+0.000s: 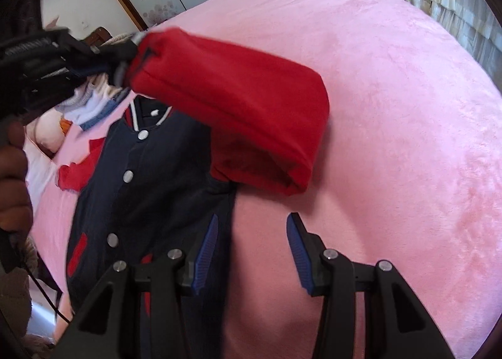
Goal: Fold large clothes
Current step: 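Lift the sleeve across the jacket with the right gripper while the left gripper grasps the cuff, then lay the red sleeve across the jacket front with the left gripper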
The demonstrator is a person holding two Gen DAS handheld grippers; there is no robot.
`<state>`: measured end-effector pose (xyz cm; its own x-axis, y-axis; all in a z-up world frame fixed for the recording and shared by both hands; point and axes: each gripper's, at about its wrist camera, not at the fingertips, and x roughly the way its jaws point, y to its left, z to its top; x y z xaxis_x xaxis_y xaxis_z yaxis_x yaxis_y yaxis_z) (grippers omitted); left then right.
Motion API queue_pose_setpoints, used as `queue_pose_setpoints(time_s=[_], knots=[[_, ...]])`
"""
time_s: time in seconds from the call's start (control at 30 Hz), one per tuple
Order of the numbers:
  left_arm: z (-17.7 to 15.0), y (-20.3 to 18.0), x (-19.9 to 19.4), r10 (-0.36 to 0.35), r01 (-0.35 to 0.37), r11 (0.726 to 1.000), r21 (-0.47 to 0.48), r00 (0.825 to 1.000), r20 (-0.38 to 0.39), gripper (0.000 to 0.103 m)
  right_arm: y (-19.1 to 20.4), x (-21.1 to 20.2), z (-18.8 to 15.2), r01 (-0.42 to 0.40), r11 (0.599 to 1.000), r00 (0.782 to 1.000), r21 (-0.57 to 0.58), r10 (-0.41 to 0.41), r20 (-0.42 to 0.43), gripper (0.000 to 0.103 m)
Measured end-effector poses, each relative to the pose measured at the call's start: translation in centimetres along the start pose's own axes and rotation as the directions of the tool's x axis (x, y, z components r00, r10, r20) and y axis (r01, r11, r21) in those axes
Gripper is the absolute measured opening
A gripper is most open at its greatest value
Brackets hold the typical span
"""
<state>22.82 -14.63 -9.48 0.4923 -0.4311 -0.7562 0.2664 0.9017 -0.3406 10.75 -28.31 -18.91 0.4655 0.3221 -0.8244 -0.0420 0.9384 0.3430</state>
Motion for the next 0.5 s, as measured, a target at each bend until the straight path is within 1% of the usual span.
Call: queue_pose_setpoints(time_s=[0.07, 0.13, 0.27, 0.3, 0.33, 0.37, 0.4, 0.43, 0.5], knots=[[1.1, -0.3, -1.2, -0.002, 0.002, 1.0, -0.001, 1.0, 0.026, 0.006, 0.2, 0.7, 0.5, -0.039, 0.999, 0.999, 0.027, 0.039, -0.001, 0.046], [1.6, 0.5, -2.3, -0.001, 0.001, 1.0, -0.006, 0.999, 0.041, 0.006, 0.4, 1.4, 1.2, -0.061, 0.997, 0.998, 0.05, 0.061, 0.007, 0.046], [2.4, 2.7, -4.3, 0.028, -0.026, 0.999, -0.027, 0.998, 0.062, 0.006, 1.3, 2.2, 2.4, -0.021, 0.998, 0.999, 0.061, 0.019, 0.039, 0.046], [2.5, 3.5, -4.7, 0.037, -0.034, 0.999, -0.037, 0.997, 0.065, 0.006, 1.6, 2.6, 2.8, 0.003, 0.999, 0.999, 0.054, -0.005, 0.041, 0.046], [2.5, 4.2, -5.0, 0.043, -0.04, 0.998, -0.043, 0.997, 0.066, 0.006, 1.8, 2.9, 3.2, 0.022, 0.999, 0.999, 0.044, -0.024, 0.034, 0.044], [2.5, 5.1, -5.3, 0.055, -0.051, 0.997, -0.053, 0.996, 0.068, 0.006, 2.0, 3.0, 3.4, 0.042, 0.999, 0.999, 0.031, -0.043, 0.031, 0.027], [2.3, 6.5, -5.7, 0.068, -0.064, 0.996, -0.063, 0.995, 0.069, 0.006, 2.3, 3.3, 3.5, 0.063, 0.998, 0.998, 0.012, -0.063, 0.022, 0.017], [2.1, 7.9, -6.3, 0.082, -0.077, 0.994, -0.073, 0.994, 0.068, 0.006, 2.6, 3.7, 3.5, 0.086, 0.996, 0.996, -0.007, -0.086, 0.01, 0.012], [1.3, 9.8, -6.5, 0.101, -0.095, 0.991, -0.095, 0.993, 0.058, 0.006, 3.0, 3.6, 3.2, 0.12, 0.992, 0.993, -0.04, -0.119, 0.022, 0.011]])
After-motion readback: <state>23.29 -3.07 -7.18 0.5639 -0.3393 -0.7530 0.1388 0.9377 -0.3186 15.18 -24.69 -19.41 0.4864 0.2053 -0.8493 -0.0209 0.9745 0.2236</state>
